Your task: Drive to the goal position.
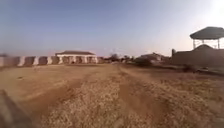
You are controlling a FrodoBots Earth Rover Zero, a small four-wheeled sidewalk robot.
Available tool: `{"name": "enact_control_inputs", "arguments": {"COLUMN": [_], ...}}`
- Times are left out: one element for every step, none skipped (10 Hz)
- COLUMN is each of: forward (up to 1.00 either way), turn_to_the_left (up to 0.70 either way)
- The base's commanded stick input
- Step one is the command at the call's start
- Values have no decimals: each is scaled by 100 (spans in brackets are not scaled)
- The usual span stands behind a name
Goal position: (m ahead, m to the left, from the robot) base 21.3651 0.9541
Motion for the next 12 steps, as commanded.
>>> {"name": "enact_control_inputs", "arguments": {"forward": [69, 69, 69, 69, 69, 69, 69, 69, 69, 69, 69, 69], "turn_to_the_left": [0, 0, 0, 0, 0, 0, 0, 0, 0, 0, 0, 0]}}
